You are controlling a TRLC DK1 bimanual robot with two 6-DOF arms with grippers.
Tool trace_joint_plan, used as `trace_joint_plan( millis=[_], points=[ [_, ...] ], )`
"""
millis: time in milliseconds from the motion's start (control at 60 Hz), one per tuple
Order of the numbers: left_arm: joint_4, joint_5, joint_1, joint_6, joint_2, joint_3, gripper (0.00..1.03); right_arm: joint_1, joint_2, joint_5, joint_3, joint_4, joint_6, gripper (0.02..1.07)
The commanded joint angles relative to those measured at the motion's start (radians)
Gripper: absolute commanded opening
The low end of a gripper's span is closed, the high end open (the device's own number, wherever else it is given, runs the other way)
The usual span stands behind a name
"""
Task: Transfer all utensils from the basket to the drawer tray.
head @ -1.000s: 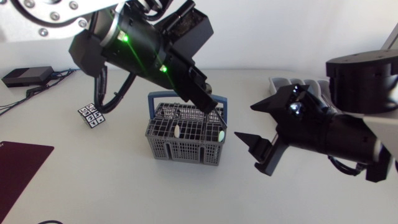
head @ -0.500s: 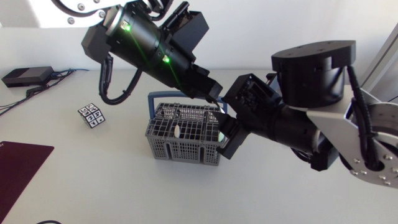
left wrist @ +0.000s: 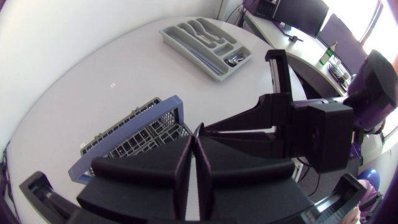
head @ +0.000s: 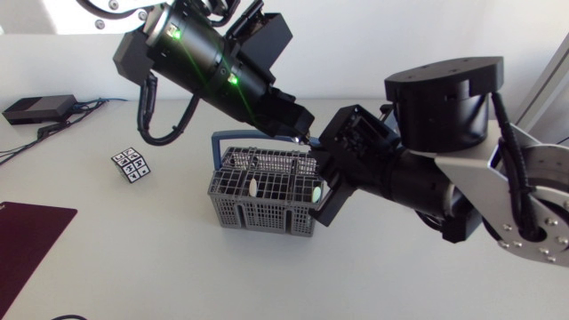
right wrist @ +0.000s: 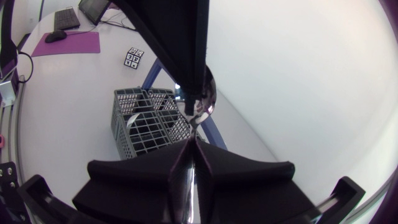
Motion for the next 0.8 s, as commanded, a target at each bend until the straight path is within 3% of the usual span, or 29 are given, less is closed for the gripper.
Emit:
trace_joint_plan(
  millis=[0, 100, 333, 567, 683, 783],
  points=[
    [-0.005, 0.017, 0.004, -0.026, 0.016, 0.039, 0.07, 0.005, 0.004, -0.019, 0.023, -0.016, -0.006, 0.09],
    [-0.004, 0.017, 0.007, -0.032, 0.016, 0.043, 0.11, 0.002, 0.002, -0.038, 0.021, -0.03, -0.006, 0.09],
    [-0.002, 0.057, 0.033, -0.046, 0.003, 0.057, 0.37, 0.0, 0.001, -0.064, 0.017, -0.055, -0.004, 0.09],
    [0.032, 0.063, 0.087, -0.046, -0.046, 0.06, 0.73, -0.011, -0.021, -0.108, 0.003, -0.096, -0.004, 0.09],
    [0.035, 0.063, 0.124, -0.043, -0.071, 0.065, 0.75, -0.041, -0.059, -0.156, -0.009, -0.139, -0.023, 0.09],
    [0.035, 0.062, 0.164, -0.029, -0.094, 0.048, 0.75, -0.132, -0.093, -0.252, -0.016, -0.199, -0.065, 0.09]
  ],
)
